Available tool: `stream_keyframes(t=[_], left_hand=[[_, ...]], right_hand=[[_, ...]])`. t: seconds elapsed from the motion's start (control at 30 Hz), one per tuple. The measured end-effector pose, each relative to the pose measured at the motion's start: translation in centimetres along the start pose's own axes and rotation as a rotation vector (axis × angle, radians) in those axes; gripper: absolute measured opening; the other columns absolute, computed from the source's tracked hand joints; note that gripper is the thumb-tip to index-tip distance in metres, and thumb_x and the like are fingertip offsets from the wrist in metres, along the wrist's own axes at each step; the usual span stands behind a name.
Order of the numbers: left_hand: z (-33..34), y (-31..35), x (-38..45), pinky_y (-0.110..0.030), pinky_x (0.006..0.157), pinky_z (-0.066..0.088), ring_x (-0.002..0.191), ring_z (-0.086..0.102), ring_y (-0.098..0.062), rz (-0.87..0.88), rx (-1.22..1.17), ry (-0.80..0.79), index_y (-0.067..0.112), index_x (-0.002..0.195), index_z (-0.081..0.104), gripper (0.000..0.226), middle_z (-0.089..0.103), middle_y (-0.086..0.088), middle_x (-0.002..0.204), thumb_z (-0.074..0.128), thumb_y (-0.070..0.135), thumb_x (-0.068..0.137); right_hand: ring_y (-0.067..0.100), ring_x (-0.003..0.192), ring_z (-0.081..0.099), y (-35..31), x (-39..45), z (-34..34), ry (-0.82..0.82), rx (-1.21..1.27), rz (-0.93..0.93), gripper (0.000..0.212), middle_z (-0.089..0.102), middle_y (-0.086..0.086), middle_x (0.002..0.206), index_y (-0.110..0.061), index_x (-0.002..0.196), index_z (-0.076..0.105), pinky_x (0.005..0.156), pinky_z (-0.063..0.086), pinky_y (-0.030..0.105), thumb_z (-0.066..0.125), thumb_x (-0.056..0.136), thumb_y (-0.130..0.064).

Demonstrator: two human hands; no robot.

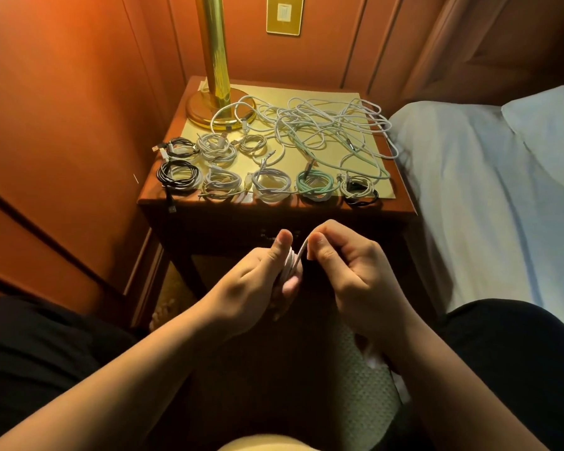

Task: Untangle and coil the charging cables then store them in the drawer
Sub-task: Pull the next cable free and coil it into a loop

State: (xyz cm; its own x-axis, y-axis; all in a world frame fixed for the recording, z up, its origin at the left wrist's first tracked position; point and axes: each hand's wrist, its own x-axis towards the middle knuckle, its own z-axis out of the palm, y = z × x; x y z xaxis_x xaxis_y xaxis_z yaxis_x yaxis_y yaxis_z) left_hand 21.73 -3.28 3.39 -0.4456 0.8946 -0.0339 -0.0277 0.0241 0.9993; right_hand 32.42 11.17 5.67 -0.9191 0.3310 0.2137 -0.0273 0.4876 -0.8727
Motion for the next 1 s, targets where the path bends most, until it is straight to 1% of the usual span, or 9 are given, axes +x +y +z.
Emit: stream_keyframes(t=[0.13,0.23,0.33,0.47,0.57,0.63,0.77,0.9,1.0], left_hand=[[-0.7,0.3,-0.5,-0.020,0.040,0.028,0.042,0.025,-0.012,-0.133,-0.355,-0.053,0.021,0.056,0.039,0.049,0.027,0.001,0.052,0.049,0.047,0.096],[-1.7,-0.1,-0.6,-0.017,0.036,0.029,0.039,0.024,-0.009,-0.177,-0.661,-0.192,0.023,0.057,0.039,0.051,0.030,0.005,0.049,0.059,0.048,0.097],[-2.1,0.5,-0.6,-0.019,0.039,0.040,0.040,0.028,-0.010,-0.195,-0.906,-0.353,0.020,0.062,0.036,0.050,0.032,0.005,0.051,0.052,0.040,0.105],[-2.4,2.2,-0.8,-0.029,0.059,0.055,0.050,0.050,-0.016,-0.248,-1.123,-0.482,0.015,0.064,0.040,0.050,0.030,-0.002,0.053,0.041,0.033,0.111],[-3.2,3.0,-1.1,-0.033,0.074,0.061,0.070,0.069,-0.019,-0.292,-1.091,-0.525,0.007,0.069,0.061,0.054,0.047,-0.003,0.051,0.042,0.037,0.111],[-3.7,3.7,-1.3,-0.032,0.072,0.062,0.070,0.071,-0.017,-0.315,-1.011,-0.475,0.008,0.068,0.064,0.051,0.060,-0.002,0.053,0.051,0.039,0.106],[-3.2,5.0,-1.6,-0.022,0.051,0.055,0.047,0.058,-0.008,-0.346,-0.703,-0.095,0.016,0.049,0.057,0.048,0.045,0.005,0.042,0.085,0.047,0.072],[-2.3,4.8,-0.8,-0.019,0.043,0.045,0.043,0.043,-0.006,-0.275,-0.536,0.282,0.012,0.056,0.060,0.037,0.045,0.000,0.054,0.072,0.041,0.077],[-2.1,4.2,-0.5,-0.020,0.042,0.036,0.044,0.033,-0.007,-0.226,-0.502,0.287,0.012,0.063,0.054,0.043,0.038,0.003,0.054,0.058,0.039,0.097]], right_hand=[[0.039,0.073,0.067,0.5,0.6,0.3,-0.156,0.121,0.144,0.024,0.072,0.018,0.092,-0.032,0.114,0.071,0.063,0.052,0.063,0.052,0.104,-0.042],[0.026,0.108,0.072,0.4,0.7,0.1,-0.312,0.178,0.179,0.035,0.077,0.010,0.110,-0.019,0.124,0.074,0.096,0.054,0.058,0.052,0.105,-0.039],[0.025,0.078,0.058,0.2,0.4,0.5,-0.325,0.207,0.148,0.035,0.064,0.022,0.086,-0.010,0.106,0.071,0.069,0.049,0.055,0.057,0.103,-0.041],[0.004,0.064,0.046,-0.6,0.1,1.3,-0.269,0.322,0.078,0.026,0.051,-0.008,0.072,-0.008,0.093,0.061,0.057,0.037,0.023,0.053,0.105,-0.028],[0.018,0.061,0.040,-1.5,-0.2,1.8,-0.196,0.349,0.029,0.023,0.046,0.003,0.068,-0.008,0.088,0.058,0.051,0.036,0.037,0.055,0.105,-0.024],[0.027,0.059,0.040,-2.1,-0.4,2.1,-0.148,0.295,-0.020,0.024,0.049,0.014,0.069,-0.004,0.090,0.058,0.051,0.036,0.047,0.056,0.104,-0.023],[0.028,0.056,0.051,-2.7,-0.5,2.4,-0.090,0.194,-0.079,0.019,0.061,0.010,0.071,-0.005,0.094,0.062,0.049,0.041,0.045,0.059,0.104,-0.022],[0.008,0.053,0.041,-2.0,-0.3,2.3,-0.064,0.064,-0.083,0.019,0.052,-0.005,0.064,-0.011,0.088,0.059,0.049,0.033,0.025,0.061,0.105,-0.019],[0.006,0.053,0.039,-1.6,-0.2,2.4,-0.043,0.059,-0.046,0.020,0.049,-0.010,0.063,-0.011,0.086,0.060,0.049,0.032,0.023,0.062,0.105,-0.018]])
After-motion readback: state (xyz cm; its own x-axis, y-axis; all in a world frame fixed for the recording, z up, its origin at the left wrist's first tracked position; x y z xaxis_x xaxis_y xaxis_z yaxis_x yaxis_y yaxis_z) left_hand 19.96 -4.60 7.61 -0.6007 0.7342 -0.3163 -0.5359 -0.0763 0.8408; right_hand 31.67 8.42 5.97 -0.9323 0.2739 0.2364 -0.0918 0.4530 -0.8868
